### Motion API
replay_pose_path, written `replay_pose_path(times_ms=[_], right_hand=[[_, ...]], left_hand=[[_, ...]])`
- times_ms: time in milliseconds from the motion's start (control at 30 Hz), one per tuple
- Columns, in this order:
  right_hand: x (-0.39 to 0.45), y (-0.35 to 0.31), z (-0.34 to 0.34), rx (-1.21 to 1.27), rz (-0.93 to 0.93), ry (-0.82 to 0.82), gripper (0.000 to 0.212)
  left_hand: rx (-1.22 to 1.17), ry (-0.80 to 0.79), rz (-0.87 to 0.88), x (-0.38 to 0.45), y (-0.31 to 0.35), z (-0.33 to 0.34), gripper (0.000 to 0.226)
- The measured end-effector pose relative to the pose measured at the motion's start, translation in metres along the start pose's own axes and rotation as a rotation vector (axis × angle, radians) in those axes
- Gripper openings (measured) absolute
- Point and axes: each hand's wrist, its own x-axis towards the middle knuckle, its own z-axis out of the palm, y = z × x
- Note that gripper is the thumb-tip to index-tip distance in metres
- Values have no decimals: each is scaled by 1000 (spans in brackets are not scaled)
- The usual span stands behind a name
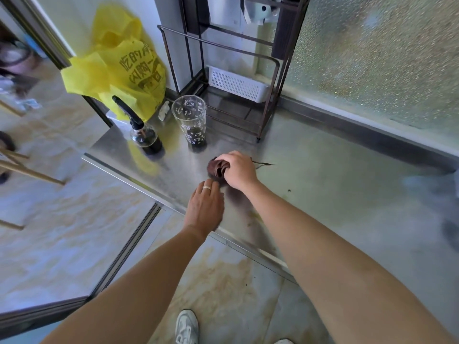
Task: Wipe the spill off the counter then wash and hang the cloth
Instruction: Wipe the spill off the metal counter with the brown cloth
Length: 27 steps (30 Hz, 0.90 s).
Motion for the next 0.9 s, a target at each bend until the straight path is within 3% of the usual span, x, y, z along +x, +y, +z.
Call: replay_pose_path(times_ms=[133,467,567,900], right_hand=[[1,2,0,1,-78,-52,47],[-31,39,-18,-59,-148,-198,52],[-43,49,-31,-69,-126,-264,53],[-61,59,-69,-69,13,-427,56]], left_hand=[[-108,28,-57,2,0,-13,24],[-37,-18,-21,7,-3,-22,21],[-51,-123,-100,10,2,-21,18],[109,-233,-38,17,2,-7,37]])
